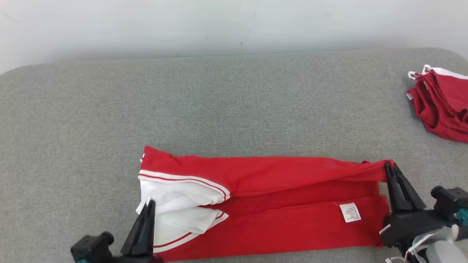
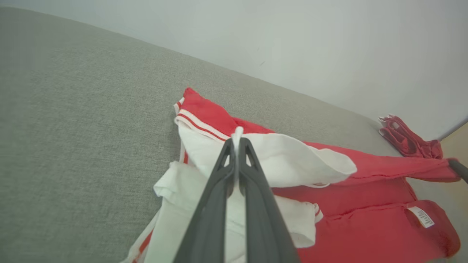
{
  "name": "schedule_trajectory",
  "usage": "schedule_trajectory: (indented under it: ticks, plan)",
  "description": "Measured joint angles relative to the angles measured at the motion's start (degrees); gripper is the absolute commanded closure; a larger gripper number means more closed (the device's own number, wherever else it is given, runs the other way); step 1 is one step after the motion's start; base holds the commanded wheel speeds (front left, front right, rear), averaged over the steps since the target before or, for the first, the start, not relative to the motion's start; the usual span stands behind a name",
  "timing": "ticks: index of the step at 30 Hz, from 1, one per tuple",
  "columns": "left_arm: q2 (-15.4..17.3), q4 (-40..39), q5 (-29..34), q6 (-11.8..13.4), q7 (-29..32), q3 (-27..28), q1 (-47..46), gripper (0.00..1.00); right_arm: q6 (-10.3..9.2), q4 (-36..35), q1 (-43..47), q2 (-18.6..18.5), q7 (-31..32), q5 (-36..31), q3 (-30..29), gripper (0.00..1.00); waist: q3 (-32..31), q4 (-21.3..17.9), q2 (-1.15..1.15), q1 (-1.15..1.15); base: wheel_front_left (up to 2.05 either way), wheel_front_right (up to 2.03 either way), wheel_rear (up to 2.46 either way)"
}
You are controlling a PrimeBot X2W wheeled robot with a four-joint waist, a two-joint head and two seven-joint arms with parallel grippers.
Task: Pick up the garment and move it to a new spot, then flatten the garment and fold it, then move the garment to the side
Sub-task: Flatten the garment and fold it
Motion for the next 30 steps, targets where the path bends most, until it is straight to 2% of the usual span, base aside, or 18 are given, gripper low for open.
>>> schedule_trajectory:
  ticks: [1,5,12,20,25,30]
  plan:
    - [-0.31,0.3,1.26,-0.03,0.0,0.46,0.65,0.0,0.0,-0.44,0.53,-0.02,0.0,0.0,-0.42,0.0,-0.11,0.04,0.0,0.0,0.0,0.0,0.0]
    - [-1.76,1.03,4.65,-0.46,0.0,3.46,2.59,0.0,0.0,-1.37,2.45,0.03,0.0,0.03,-1.29,0.0,-0.62,0.24,0.0,0.0,0.0,0.0,0.0]
    - [-6.17,-2.02,14.96,-0.49,0.0,13.66,4.7,0.0,0.0,-2.42,4.22,0.1,-0.01,0.42,-1.86,0.0,-1.29,0.27,0.0,0.01,0.0,0.0,0.0]
    - [-12.12,-5.1,28.49,-3.16,0.0,23.18,7.45,0.0,0.0,8.18,1.57,0.63,0.7,1.47,0.53,0.0,-2.54,0.61,0.01,0.01,0.0,0.0,0.0]
    - [-13.71,-4.26,30.98,-5.49,0.0,26.13,8.56,0.0,0.0,13.95,-0.7,1.54,1.49,2.74,2.25,0.0,-3.23,0.81,0.01,0.01,0.0,0.0,0.0]
    - [-14.44,-3.19,32.59,-6.67,0.0,26.88,8.65,0.0,0.0,19.61,-3.22,2.14,2.25,4.01,4.1,0.0,-3.75,1.2,0.01,0.01,0.0,0.0,0.0]
